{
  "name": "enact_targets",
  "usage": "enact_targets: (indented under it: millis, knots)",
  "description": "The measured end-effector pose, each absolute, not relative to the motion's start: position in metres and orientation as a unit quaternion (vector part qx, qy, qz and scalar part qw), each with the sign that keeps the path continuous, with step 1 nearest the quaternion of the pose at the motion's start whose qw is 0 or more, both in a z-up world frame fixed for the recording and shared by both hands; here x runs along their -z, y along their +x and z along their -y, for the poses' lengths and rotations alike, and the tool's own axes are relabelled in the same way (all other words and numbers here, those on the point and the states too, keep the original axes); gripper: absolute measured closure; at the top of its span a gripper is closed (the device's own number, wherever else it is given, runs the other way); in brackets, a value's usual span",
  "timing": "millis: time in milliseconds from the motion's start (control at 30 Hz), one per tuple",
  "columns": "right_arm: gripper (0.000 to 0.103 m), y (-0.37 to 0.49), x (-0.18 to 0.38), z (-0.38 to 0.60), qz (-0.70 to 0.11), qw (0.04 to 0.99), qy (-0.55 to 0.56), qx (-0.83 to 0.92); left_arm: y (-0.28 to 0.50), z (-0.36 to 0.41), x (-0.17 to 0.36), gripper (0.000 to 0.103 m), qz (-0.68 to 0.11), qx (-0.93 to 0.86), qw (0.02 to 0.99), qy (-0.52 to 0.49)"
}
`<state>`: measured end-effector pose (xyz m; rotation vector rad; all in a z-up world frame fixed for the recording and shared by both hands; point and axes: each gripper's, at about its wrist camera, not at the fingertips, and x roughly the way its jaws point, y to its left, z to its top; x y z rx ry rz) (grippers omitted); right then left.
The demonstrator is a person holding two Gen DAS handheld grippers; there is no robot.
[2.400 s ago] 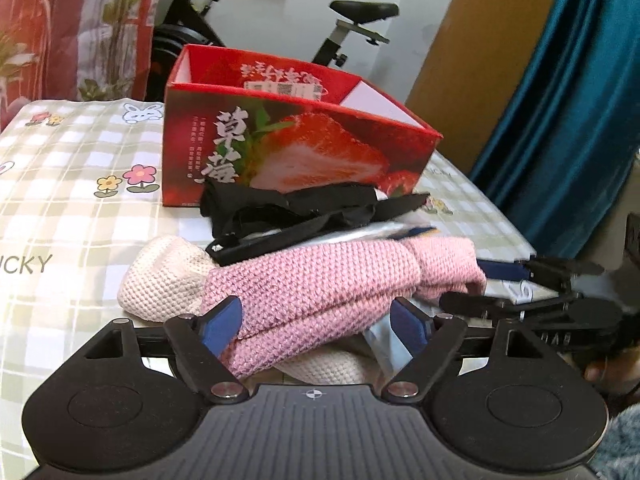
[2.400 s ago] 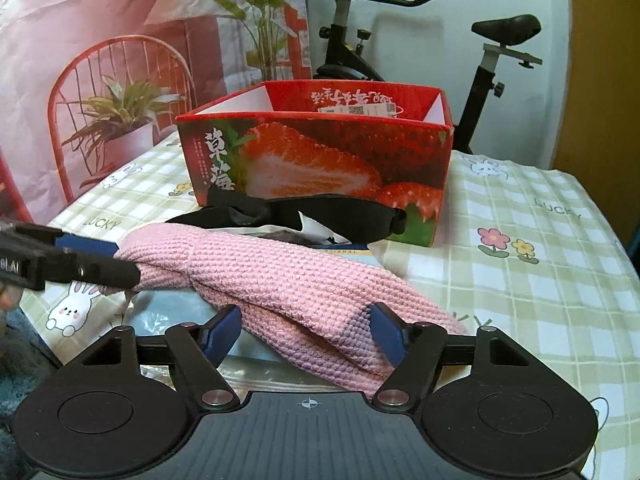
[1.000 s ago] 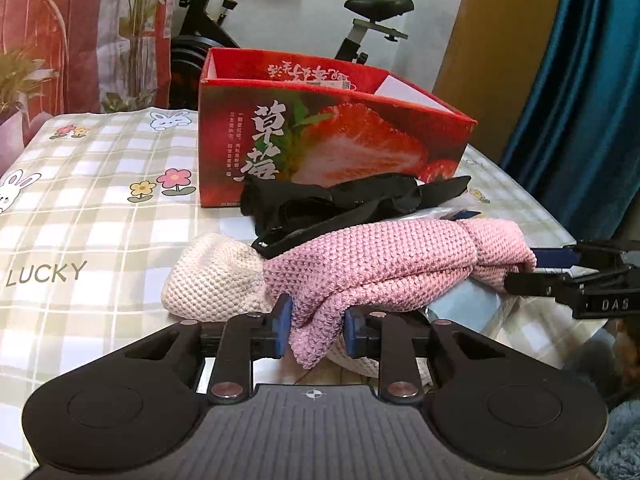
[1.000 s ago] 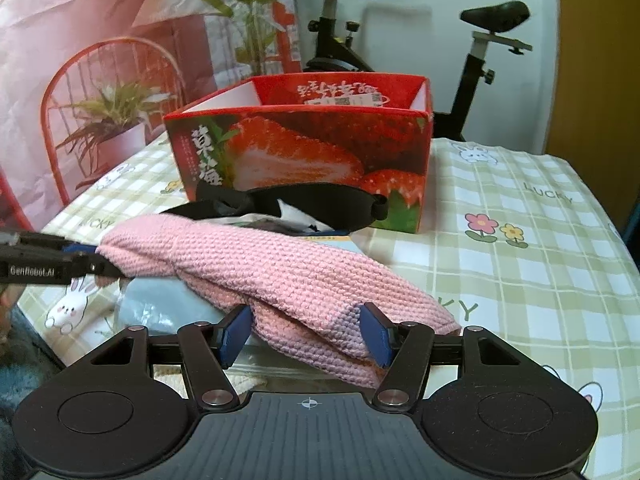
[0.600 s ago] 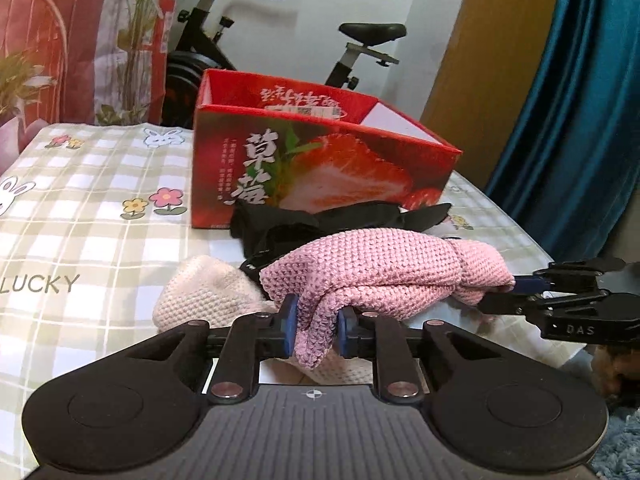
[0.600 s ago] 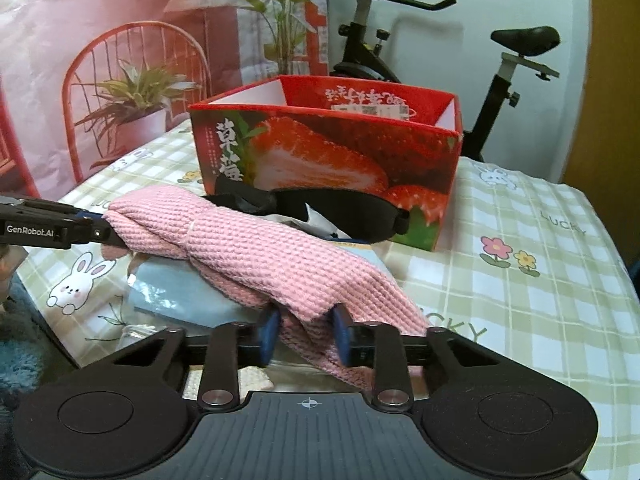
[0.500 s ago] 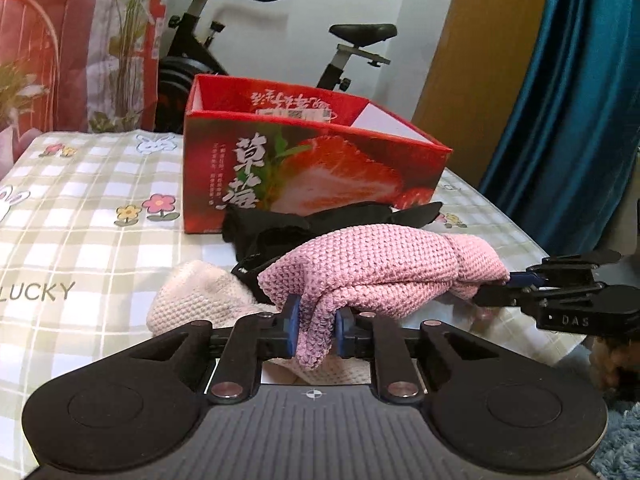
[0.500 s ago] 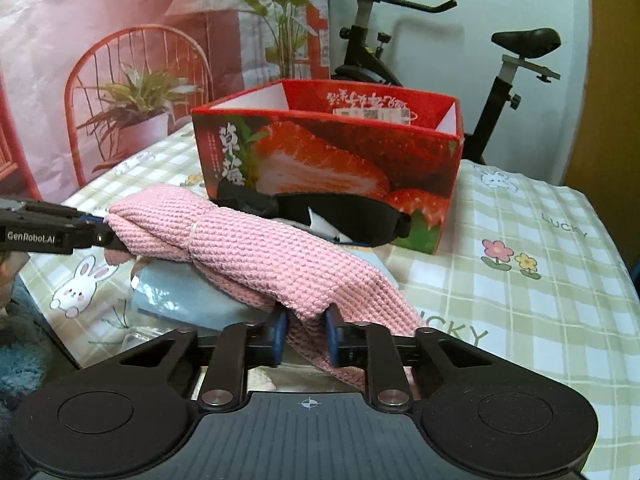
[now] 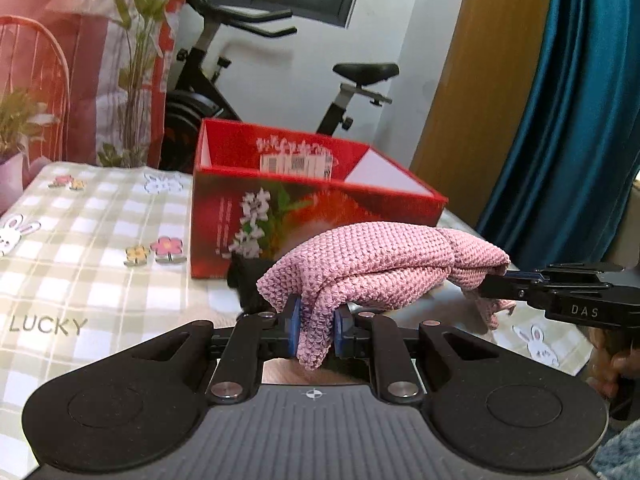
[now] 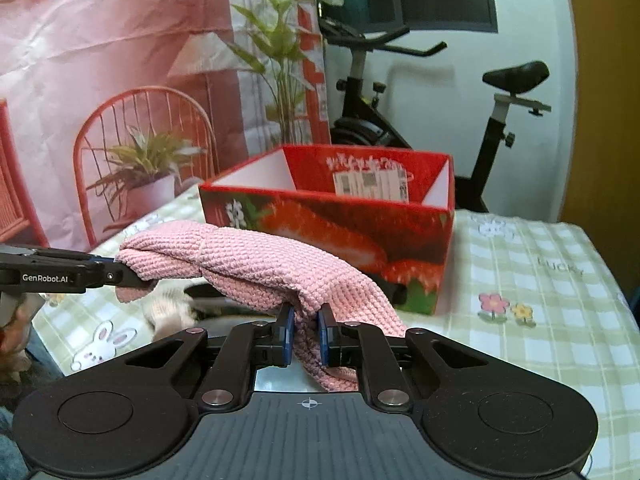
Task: Organize soft objects
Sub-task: 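Close the left gripper on the pink towel and lift it, then lower the pink towel into the red box and open the left gripper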
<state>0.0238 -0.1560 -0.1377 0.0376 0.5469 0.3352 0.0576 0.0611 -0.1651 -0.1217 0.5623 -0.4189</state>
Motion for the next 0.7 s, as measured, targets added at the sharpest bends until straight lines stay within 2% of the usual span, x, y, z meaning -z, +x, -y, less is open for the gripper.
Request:
enact_targets:
  millis: [267,700]
  knots:
    - [0.092,0.043,0.115,0.166,-0.246,0.952,0.072,-0.167,0.068,-0.058,0.138,0.086,-0.243,0.212,0.945,-0.06]
    - [0.092,0.092,0.072,0.161,-0.198,0.965,0.041,-0.167,0.113,-0.055,0.101,0.086,-0.203,0.212,0.954,-0.062]
